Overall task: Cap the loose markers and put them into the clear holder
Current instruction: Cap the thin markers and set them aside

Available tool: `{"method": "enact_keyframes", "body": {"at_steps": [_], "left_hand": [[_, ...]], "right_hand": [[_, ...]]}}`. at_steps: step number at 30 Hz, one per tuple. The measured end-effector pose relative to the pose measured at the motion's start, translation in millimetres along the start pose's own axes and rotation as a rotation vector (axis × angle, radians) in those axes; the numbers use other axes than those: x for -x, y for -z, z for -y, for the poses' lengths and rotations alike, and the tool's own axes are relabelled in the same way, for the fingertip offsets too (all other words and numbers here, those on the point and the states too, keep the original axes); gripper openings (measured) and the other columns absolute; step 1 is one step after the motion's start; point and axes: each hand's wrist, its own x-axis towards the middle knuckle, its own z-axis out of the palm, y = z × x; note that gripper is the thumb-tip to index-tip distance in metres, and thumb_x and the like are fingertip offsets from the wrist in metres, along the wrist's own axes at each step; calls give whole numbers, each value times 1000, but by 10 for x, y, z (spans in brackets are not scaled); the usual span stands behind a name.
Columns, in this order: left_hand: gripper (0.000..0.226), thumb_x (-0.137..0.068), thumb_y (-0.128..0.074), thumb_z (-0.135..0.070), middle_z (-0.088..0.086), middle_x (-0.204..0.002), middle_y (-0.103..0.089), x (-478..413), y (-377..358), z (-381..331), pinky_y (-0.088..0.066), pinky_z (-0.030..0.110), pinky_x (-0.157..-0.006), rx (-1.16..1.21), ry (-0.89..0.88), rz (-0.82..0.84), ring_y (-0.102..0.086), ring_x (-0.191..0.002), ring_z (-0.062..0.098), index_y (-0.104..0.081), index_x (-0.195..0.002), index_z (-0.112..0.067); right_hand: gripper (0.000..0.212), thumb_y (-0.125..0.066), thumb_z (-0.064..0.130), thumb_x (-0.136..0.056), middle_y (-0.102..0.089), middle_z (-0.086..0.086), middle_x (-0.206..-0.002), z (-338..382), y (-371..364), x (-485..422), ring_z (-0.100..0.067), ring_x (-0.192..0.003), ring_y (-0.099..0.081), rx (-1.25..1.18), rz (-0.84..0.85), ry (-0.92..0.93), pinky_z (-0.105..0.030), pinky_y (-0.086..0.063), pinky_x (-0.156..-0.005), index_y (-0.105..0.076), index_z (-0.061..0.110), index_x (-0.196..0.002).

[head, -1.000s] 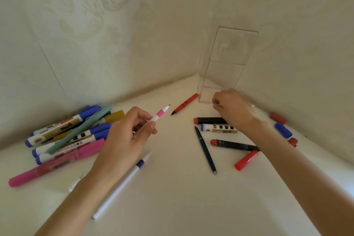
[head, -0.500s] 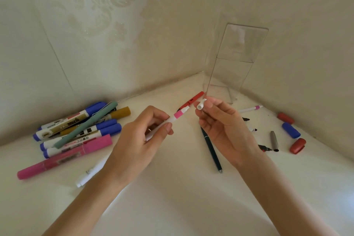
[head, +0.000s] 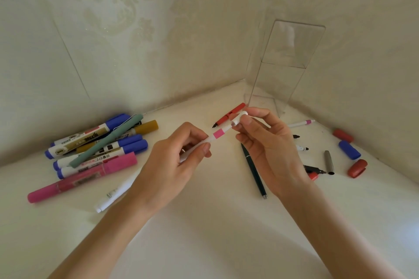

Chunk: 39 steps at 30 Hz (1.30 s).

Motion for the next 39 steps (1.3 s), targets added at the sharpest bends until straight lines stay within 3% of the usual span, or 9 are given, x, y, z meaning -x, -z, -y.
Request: {"method": "enact_keyframes", "body": {"at_steps": [5,12,16,18,21,25,31,36,39], "left_hand": [[4,-88,-56,-20,-13,-84,-68,1,-7,4,-44,9,-66,6,1,-19,-61,-77,2,-57,-89,-24],[2,-88,-56,-15,-6,-74,-67,7,-10,36,-42,9,-61,-10,-28,-56,-62,-72,4,-58,-89,-15],[4,-89,-55,-18,-5,-77,-65,27,-27,51,-47,30,-64,-22,-15,-71,-61,-70,17,-56,-87,-15],[6,-90,-55,-18,-5,-72,-65,34,-8,34,-46,25,-62,-21,-1,-65,-60,-68,14,-57,-87,-14],[4,-91,-54,-20,-9,-73,-67,-4,38,39,-43,15,-59,-158,75,-3,-59,-67,5,-56,-88,-17],[15,-93,-45,-16,-4,-100,-60,12,140,183,-52,34,-67,-457,195,-59,-60,-76,12,-50,-106,-22],[31,-90,-43,-5,8,-115,-50,193,432,382,-45,31,-63,-722,218,-194,-54,-86,21,-51,-118,-15],[26,-89,-52,-11,8,-112,-57,200,377,290,-43,30,-60,-865,188,-161,-57,-94,24,-61,-113,-13],[23,-89,-53,-13,5,-110,-58,47,353,215,-46,33,-67,-822,147,-97,-55,-83,20,-62,-110,-13]], "right_hand": [[12,-61,-3,-82,-73,5,-78,-37,-76,46,-12,-78,-69,275,-55,217,-22,-52,-70,-59,9,-83],[14,-63,-6,-79,-72,6,-69,-114,-156,76,-6,-68,-66,236,-74,216,-18,-51,-68,-61,8,-81],[15,-64,-6,-78,-70,7,-64,-166,-211,79,-6,-62,-66,179,-114,232,-15,-51,-67,-63,8,-77],[16,-65,-6,-78,-70,6,-64,-188,-195,77,-7,-63,-66,192,-112,232,-15,-51,-66,-64,11,-77],[13,-66,6,-83,-70,10,-75,-216,-98,43,-2,-73,-64,519,-64,217,-17,-49,-71,-67,18,-80],[21,-61,24,-88,-48,21,-121,-162,59,-58,0,-115,-42,1144,33,220,-9,-32,-95,-66,28,-109],[23,-53,21,-93,-49,18,-119,101,301,-33,-2,-115,-43,1137,-153,205,-18,-31,-96,-59,27,-114],[25,-50,18,-94,-49,14,-118,202,552,78,-2,-111,-42,1157,-204,168,-21,-32,-93,-58,24,-117],[26,-49,13,-94,-54,11,-115,264,810,127,-5,-111,-48,1134,-301,164,-23,-36,-92,-60,25,-114]]}}
